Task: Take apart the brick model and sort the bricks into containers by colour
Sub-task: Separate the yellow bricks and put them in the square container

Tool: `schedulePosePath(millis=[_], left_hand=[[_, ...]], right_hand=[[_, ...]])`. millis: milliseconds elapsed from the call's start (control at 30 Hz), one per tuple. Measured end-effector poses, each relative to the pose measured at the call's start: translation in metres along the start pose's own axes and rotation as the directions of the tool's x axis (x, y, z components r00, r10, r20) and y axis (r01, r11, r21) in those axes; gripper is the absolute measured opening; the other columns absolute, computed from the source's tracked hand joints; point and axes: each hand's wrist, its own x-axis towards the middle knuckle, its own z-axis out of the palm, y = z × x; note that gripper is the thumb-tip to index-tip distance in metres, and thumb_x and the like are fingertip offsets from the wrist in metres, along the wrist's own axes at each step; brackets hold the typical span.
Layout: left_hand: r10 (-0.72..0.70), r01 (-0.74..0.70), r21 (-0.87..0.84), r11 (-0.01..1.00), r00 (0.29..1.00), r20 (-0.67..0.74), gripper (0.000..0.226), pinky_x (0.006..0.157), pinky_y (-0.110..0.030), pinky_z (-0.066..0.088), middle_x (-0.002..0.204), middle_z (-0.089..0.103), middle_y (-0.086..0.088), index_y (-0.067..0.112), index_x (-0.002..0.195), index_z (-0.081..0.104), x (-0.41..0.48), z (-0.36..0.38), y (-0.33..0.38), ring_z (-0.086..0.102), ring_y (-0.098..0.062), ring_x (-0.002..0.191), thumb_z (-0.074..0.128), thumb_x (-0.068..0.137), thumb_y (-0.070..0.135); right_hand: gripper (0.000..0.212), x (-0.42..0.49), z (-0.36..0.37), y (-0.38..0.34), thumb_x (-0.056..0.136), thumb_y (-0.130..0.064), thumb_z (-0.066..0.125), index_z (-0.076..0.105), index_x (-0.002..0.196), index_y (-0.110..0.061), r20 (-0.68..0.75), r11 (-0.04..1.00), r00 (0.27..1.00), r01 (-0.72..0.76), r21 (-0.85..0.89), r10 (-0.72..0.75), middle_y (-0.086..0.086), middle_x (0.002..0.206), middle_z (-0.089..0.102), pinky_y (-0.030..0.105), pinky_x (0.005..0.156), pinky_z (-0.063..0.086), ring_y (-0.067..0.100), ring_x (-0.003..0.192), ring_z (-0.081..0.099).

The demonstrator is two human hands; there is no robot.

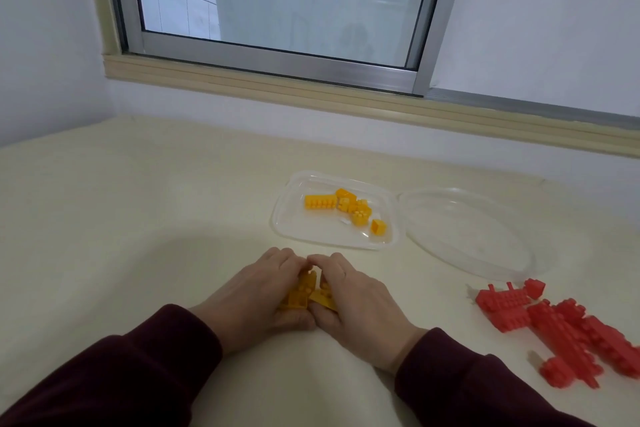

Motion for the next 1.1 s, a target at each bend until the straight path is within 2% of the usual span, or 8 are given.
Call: schedulePosePath(millis=[133,200,267,433,567,700,900,1100], left_hand=[[-0.101,0.095,-0.193,0.977,0.995,-0.022,0.052,0.069,-0.007,0.036,0.101,0.045,0.017,0.035,0.104,0.037,-0.002,0.001,0.000,0.043,0.006,0.088,0.067,0.066,0.053],[-0.122,0.113,-0.240,0.964,0.992,-0.021,0.048,0.065,-0.006,0.037,0.094,0.042,0.021,0.040,0.093,0.034,-0.003,0.001,0.002,0.043,0.011,0.083,0.070,0.063,0.050],[-0.133,0.125,-0.256,0.958,0.991,-0.013,0.046,0.064,-0.007,0.037,0.089,0.042,0.018,0.041,0.086,0.033,-0.004,0.000,0.003,0.045,0.007,0.078,0.071,0.061,0.049],[-0.162,0.149,-0.260,0.954,0.986,-0.029,0.040,0.062,-0.009,0.036,0.089,0.049,0.010,0.035,0.084,0.044,-0.004,0.000,0.004,0.047,-0.001,0.076,0.071,0.059,0.050],[-0.139,0.120,-0.219,0.968,0.988,-0.069,0.037,0.062,-0.010,0.035,0.086,0.046,0.011,0.037,0.076,0.040,-0.002,0.000,0.006,0.043,-0.001,0.076,0.071,0.061,0.050],[-0.107,0.088,-0.208,0.974,0.991,-0.082,0.038,0.063,-0.009,0.034,0.079,0.045,0.015,0.033,0.073,0.039,-0.003,0.000,0.008,0.041,0.003,0.077,0.072,0.062,0.046],[-0.115,0.087,-0.222,0.971,0.986,-0.118,0.036,0.063,-0.008,0.034,0.076,0.045,0.017,0.032,0.072,0.041,-0.005,0.000,0.010,0.042,0.005,0.076,0.074,0.061,0.040],[-0.067,0.036,-0.203,0.979,0.986,-0.150,0.034,0.064,-0.006,0.033,0.077,0.044,0.018,0.029,0.078,0.046,0.007,-0.013,0.013,0.042,0.005,0.075,0.076,0.064,0.038]], right_hand=[[0.062,0.003,0.000,0.001,0.085,-0.037,0.048,0.022,0.140,-0.031,0.052,0.998,0.998,0.034,-0.057,-0.031,-0.001,0.114,0.044,0.034,0.071,0.041,0.023,0.092,0.055],[0.058,0.005,-0.001,0.002,0.085,-0.038,0.047,0.024,0.139,-0.034,0.086,0.997,0.995,0.049,-0.062,-0.044,-0.001,0.107,0.043,0.034,0.069,0.042,0.023,0.087,0.054],[0.053,0.005,-0.001,0.001,0.085,-0.038,0.046,0.029,0.135,-0.035,0.094,0.997,0.995,0.039,-0.064,-0.033,-0.001,0.104,0.042,0.036,0.069,0.043,0.023,0.085,0.054],[0.036,0.002,0.000,-0.003,0.085,-0.038,0.047,0.045,0.120,-0.027,0.027,0.999,0.999,-0.017,-0.036,0.018,-0.002,0.104,0.044,0.034,0.069,0.043,0.022,0.086,0.054],[0.029,0.004,0.001,-0.003,0.088,-0.037,0.044,0.044,0.114,-0.024,0.014,0.997,0.999,-0.037,-0.068,0.038,0.000,0.104,0.044,0.035,0.065,0.042,0.024,0.082,0.054],[0.021,0.004,0.002,-0.003,0.087,-0.036,0.043,0.042,0.103,-0.022,0.003,0.995,1.000,0.006,-0.095,-0.006,-0.002,0.097,0.043,0.034,0.058,0.035,0.025,0.076,0.053],[0.021,0.002,0.004,-0.002,0.088,-0.038,0.041,0.041,0.106,-0.029,0.002,0.994,0.999,0.047,-0.100,-0.047,-0.003,0.092,0.041,0.037,0.056,0.039,0.025,0.073,0.052],[0.020,0.008,-0.008,-0.001,0.087,-0.036,0.042,0.043,0.106,-0.030,-0.072,0.996,0.997,0.017,-0.086,-0.023,-0.004,0.095,0.044,0.039,0.060,0.046,0.023,0.075,0.054]])
